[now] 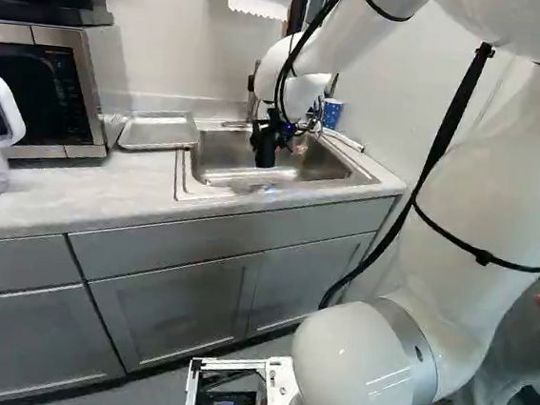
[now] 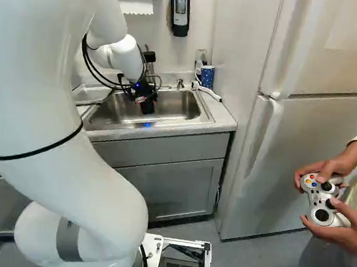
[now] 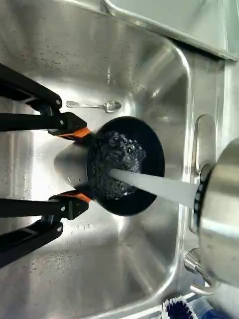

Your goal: Rinse the cup and place it in the tray

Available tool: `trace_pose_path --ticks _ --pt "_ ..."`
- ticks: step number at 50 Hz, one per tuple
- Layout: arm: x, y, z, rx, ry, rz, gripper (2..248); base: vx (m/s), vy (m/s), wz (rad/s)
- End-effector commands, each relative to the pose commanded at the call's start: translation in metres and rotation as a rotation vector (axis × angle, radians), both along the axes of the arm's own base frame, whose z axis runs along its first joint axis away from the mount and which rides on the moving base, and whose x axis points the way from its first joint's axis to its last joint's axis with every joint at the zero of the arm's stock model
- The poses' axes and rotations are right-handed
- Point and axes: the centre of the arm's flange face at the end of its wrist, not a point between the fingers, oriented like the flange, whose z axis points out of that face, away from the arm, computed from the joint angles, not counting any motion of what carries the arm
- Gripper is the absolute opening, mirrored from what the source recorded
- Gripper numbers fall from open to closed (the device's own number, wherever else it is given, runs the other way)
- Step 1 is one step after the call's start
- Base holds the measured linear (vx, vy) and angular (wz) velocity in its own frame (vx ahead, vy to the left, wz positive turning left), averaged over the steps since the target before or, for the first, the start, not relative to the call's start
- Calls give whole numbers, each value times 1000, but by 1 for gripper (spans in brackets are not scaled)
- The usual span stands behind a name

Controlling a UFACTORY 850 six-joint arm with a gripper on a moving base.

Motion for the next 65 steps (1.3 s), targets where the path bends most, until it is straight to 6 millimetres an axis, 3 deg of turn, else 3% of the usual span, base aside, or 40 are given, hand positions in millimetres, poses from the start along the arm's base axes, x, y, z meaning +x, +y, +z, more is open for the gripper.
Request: trace_pose_path --ticks 32,65 --pt "0 1 0 0 0 2 121 0 0 0" --pt "-33 49 0 0 1 114 121 0 0 0"
